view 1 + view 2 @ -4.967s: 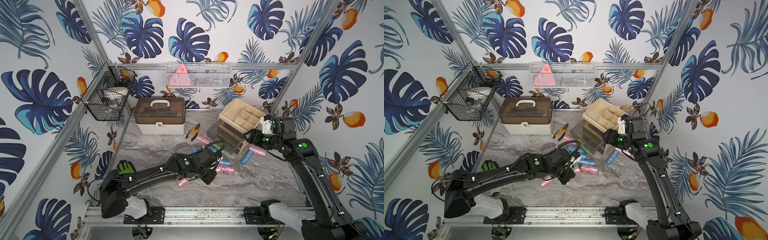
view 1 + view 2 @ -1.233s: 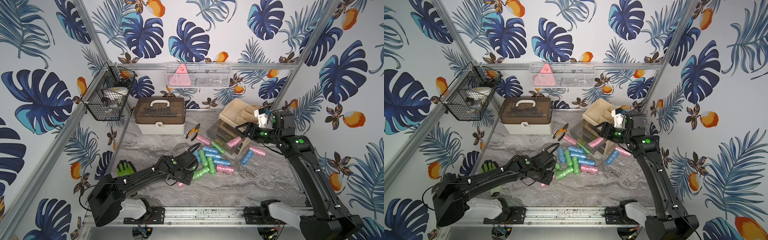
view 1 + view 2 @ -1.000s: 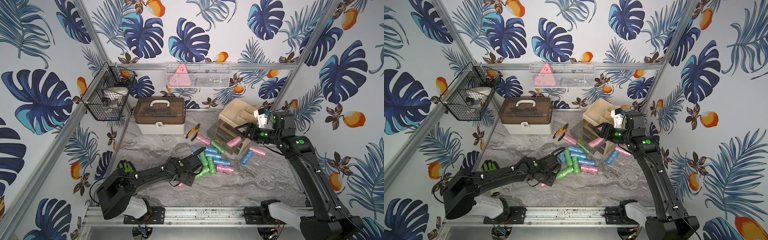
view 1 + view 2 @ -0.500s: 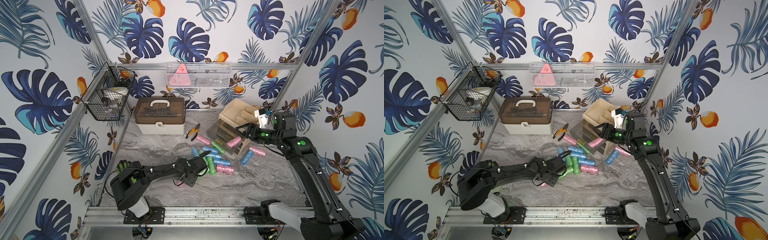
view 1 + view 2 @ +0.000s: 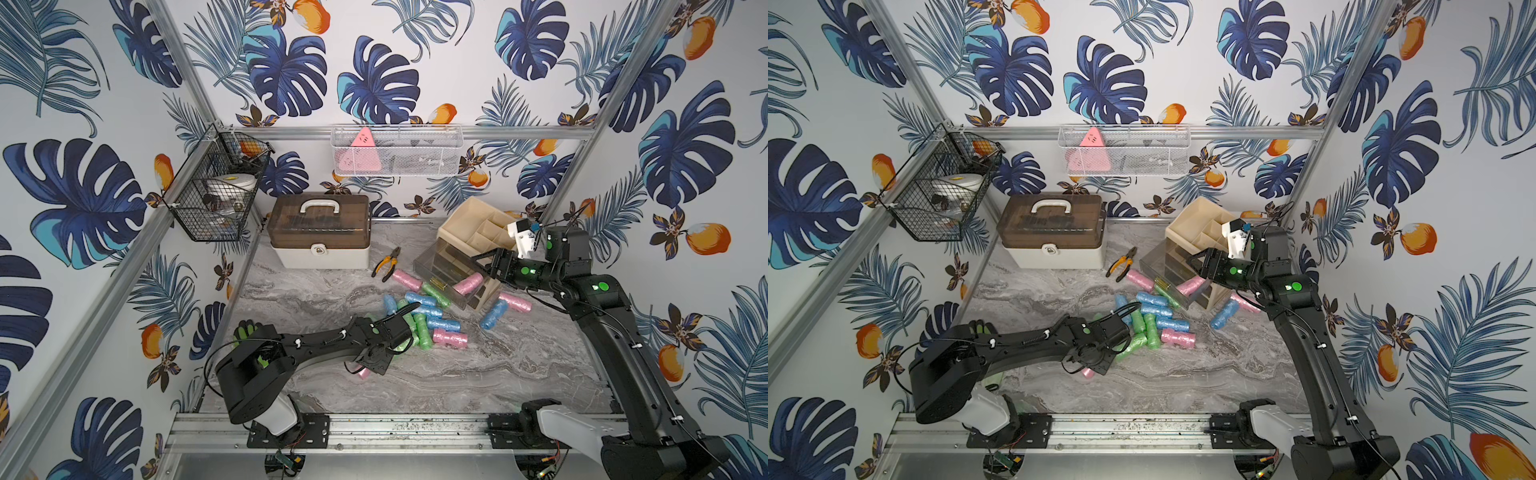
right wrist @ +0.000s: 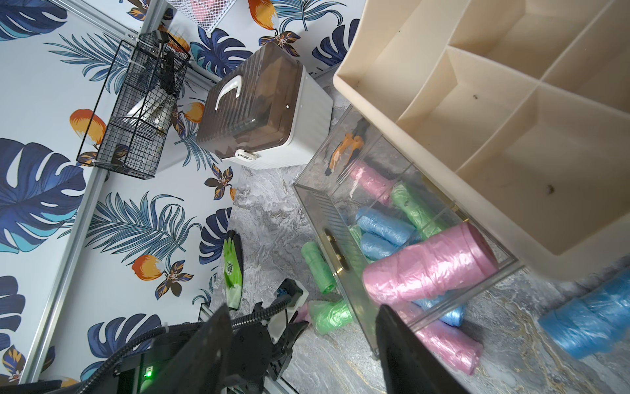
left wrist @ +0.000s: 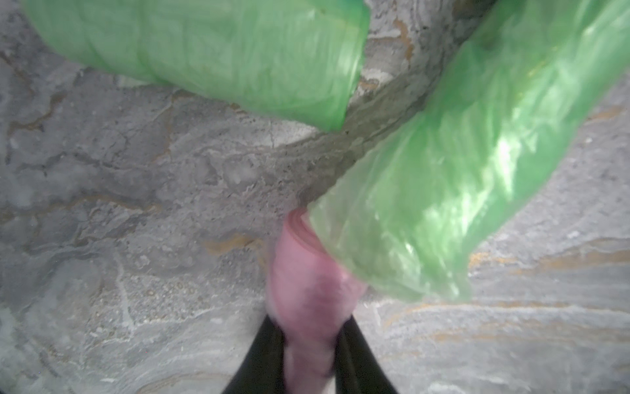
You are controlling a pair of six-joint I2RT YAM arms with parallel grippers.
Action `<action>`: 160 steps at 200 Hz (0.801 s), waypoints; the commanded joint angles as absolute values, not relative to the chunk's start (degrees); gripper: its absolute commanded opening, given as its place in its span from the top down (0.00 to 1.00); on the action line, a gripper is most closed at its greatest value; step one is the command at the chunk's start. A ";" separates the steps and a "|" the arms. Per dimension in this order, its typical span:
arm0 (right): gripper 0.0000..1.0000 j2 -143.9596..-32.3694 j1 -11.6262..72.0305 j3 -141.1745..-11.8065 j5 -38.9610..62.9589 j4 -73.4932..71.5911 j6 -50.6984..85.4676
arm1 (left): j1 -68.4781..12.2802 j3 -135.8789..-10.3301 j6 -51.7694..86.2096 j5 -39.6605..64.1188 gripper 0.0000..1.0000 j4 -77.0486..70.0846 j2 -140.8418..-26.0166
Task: Sort the rolls of trash bags by color and place them into the drawer
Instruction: Pick up the roll of trash bags from the center of the board.
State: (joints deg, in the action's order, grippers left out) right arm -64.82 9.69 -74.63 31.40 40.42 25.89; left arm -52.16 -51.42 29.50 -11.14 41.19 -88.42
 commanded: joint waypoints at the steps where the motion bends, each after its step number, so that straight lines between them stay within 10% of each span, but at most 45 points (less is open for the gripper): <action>1: 0.32 -64.72 9.76 -74.49 31.65 39.46 25.19 | -51.94 -52.57 30.81 -9.85 0.76 45.13 -86.25; 160: 0.30 -64.62 9.71 -76.02 25.97 42.88 23.40 | -45.12 -85.75 15.65 12.45 0.81 47.60 -83.60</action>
State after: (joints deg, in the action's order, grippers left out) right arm -64.60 9.69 -75.16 27.79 41.25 24.64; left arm -45.91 -81.28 20.38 6.87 49.84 -81.52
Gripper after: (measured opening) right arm 0.695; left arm 0.197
